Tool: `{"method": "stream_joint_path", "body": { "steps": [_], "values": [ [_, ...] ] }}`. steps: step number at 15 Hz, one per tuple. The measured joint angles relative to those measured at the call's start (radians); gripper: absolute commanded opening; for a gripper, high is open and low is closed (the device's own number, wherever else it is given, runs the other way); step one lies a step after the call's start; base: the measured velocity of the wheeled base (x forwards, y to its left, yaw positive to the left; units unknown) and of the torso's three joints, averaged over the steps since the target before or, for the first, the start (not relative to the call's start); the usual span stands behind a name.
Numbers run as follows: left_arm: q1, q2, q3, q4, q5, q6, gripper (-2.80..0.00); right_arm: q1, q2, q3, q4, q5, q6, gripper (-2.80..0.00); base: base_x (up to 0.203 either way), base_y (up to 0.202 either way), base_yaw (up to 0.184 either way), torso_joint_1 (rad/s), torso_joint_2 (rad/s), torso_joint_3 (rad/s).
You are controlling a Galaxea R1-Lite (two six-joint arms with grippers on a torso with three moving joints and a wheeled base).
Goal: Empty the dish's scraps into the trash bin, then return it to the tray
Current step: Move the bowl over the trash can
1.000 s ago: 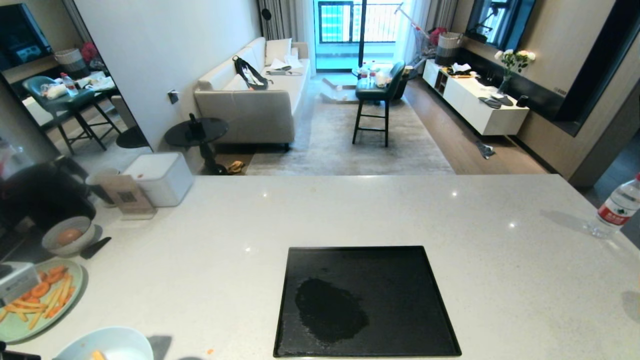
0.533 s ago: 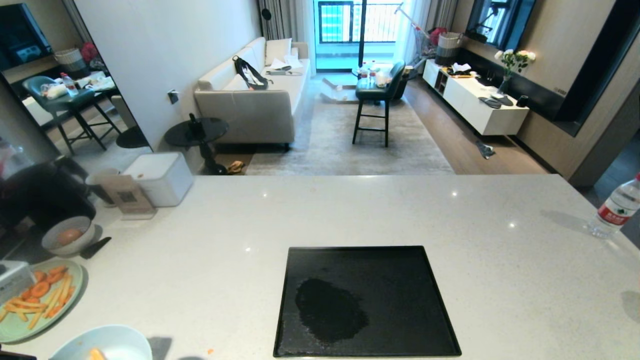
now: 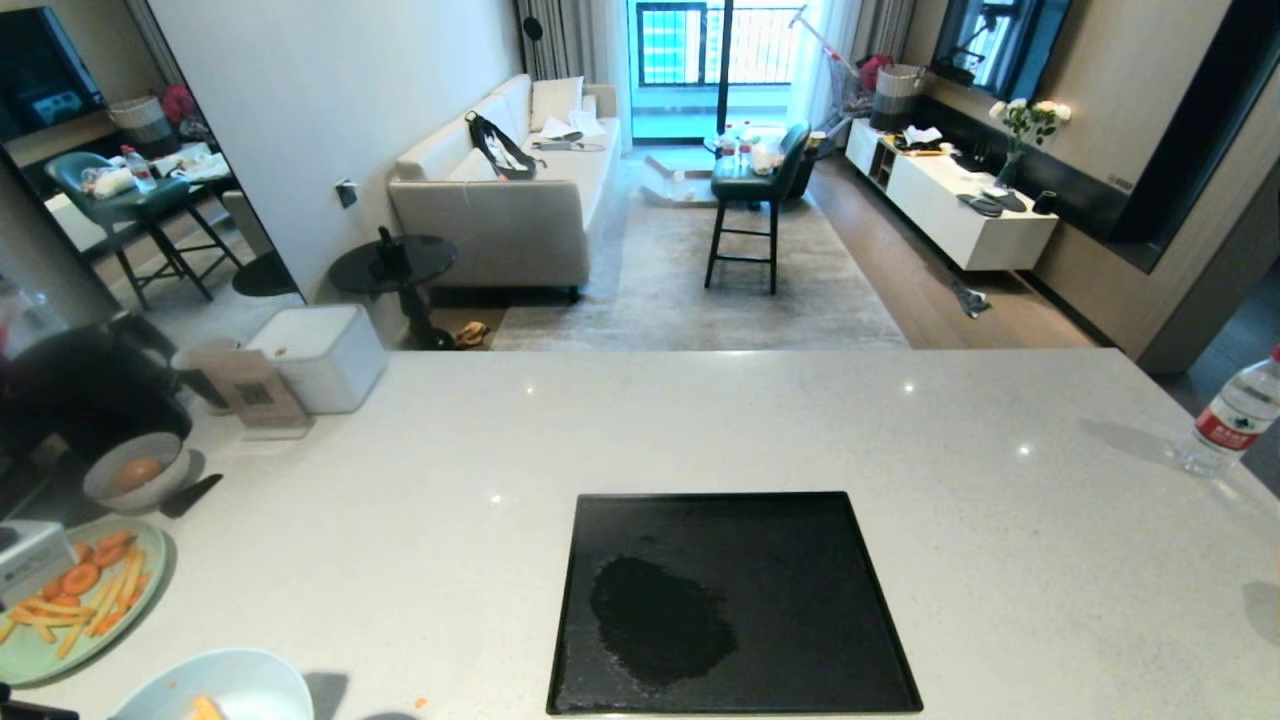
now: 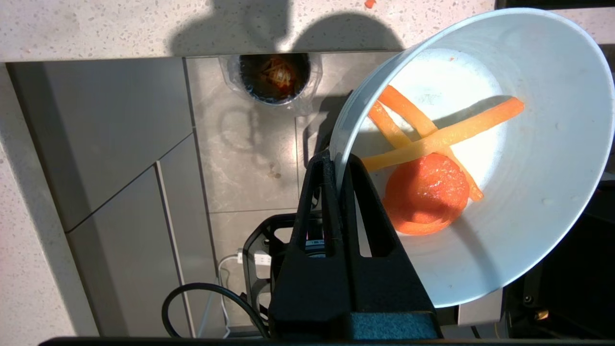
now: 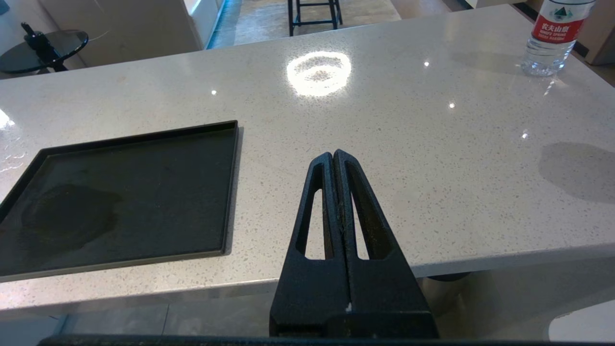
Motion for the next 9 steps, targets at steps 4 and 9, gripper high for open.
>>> {"method": "stream_joint_path", "body": {
  "steps": [4,9],
  "values": [
    [-0.001,0.001,0.000,0.001,-0.003,0.000,-2.80,0.000,0.000,0.000,0.000,0.001,0.000,-2.80,0.000,0.000,0.000,0.000,0.00,0.000],
    [-0.001,0.001,-0.005,0.002,0.000,0.000,-2.80,0.000,0.000,0.000,0.000,0.000,0.000,-2.80,0.000,0.000,0.000,0.000,0.00,0.000]
  ]
}}
